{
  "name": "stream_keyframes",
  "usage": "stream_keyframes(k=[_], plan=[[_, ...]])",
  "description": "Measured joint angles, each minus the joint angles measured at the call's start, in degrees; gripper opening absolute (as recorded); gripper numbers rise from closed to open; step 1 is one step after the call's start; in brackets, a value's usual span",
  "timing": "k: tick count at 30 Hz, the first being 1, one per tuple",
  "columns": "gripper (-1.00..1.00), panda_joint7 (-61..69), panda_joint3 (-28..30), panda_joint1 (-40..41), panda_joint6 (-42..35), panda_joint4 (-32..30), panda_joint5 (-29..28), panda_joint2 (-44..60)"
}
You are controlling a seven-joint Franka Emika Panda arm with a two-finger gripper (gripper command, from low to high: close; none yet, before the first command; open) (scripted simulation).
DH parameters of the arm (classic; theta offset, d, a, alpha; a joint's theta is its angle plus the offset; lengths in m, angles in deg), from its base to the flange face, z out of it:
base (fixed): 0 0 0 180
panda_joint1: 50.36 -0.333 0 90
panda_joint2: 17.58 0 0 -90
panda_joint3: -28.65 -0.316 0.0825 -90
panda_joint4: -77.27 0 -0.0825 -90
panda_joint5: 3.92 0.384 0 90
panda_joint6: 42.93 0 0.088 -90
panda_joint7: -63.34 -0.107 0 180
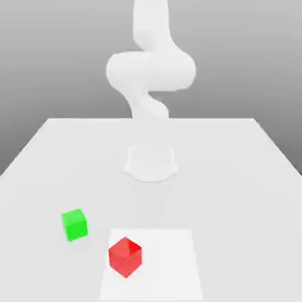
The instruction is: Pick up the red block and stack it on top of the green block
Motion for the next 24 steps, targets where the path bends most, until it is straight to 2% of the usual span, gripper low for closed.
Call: stream_keyframes(k=[14, 21, 24], plan=[[0.0, -21.0, -3.8, 8.6, 15.0, -12.3, -3.2, 29.6], [0.0, -28.6, -3.2, 10.2, 22.5, -18.2, -1.1, 43.9], [0.0, -29.9, -2.8, 9.9, 27.3, -18.2, -1.5, 50.0]])
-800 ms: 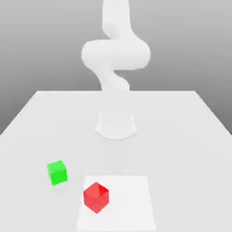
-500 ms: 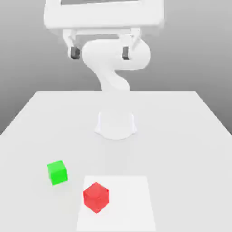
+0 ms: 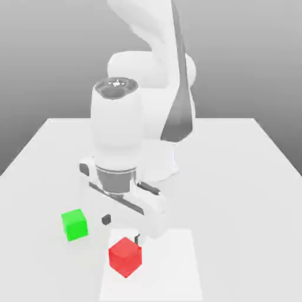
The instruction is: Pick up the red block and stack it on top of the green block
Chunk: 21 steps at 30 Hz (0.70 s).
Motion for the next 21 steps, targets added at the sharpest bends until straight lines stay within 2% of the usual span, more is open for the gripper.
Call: stream_keyframes(k=[3, 4, 11, 17, 21], plan=[[0.0, -0.9, 1.2, -1.0, 5.2, 0.8, -1.1, 6.2], [-1.0, -1.1, 1.5, -1.2, 6.2, 1.0, -1.4, 7.4], [-1.0, -1.2, 1.4, -1.1, 6.1, 0.9, -1.5, 7.2], [-1.0, -0.2, 0.4, 0.0, -2.9, -0.9, 0.9, -3.7], [-1.0, -8.4, 2.9, 6.1, -5.4, -4.5, 1.8, -9.7]])
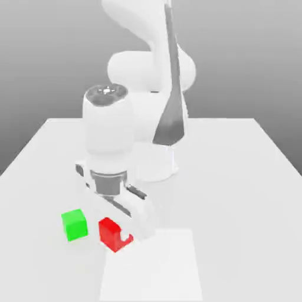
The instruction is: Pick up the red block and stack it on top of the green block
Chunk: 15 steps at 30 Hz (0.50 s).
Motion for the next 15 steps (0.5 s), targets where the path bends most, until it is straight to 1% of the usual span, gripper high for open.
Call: stream_keyframes(k=[7, 9, 14, 15], plan=[[-1.0, -18.9, 3.7, 10.0, -2.7, -7.0, -0.9, -9.8], [-1.0, -21.3, 4.4, 11.3, -0.9, -7.8, -1.2, -8.7], [-1.0, -21.3, 4.3, 11.7, 8.1, -7.6, -0.1, 0.4], [1.0, -20.9, 4.0, 11.8, 10.0, -7.6, 0.5, 2.3]])
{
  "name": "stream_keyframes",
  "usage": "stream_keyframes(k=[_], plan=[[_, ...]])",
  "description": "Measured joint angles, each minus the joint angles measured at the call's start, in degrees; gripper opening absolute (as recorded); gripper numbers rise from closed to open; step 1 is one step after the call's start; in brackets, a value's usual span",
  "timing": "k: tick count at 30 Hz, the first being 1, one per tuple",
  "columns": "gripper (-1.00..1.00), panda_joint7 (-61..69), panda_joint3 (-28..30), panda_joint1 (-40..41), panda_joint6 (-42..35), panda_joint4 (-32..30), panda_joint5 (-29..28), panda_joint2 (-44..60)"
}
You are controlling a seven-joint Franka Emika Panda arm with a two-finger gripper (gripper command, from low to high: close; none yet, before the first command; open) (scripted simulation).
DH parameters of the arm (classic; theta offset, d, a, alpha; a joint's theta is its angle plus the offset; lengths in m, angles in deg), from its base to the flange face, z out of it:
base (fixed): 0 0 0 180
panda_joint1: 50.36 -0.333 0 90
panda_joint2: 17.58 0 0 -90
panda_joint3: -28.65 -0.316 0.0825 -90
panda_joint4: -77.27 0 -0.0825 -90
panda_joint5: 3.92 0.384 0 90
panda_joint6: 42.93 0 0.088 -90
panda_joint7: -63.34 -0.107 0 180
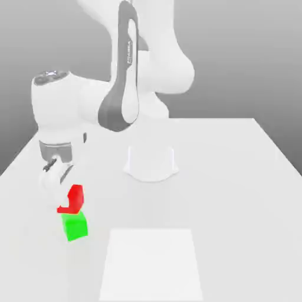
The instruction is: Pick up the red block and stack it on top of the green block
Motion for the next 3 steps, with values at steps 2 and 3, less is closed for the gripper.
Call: stream_keyframes(k=[2, 3], plan=[[1.0, 0.0, 0.0, 0.0, 0.0, 0.0, 0.0, 0.0], [1.0, 0.0, 0.0, 0.0, 0.0, 0.0, 0.0, 0.0]])
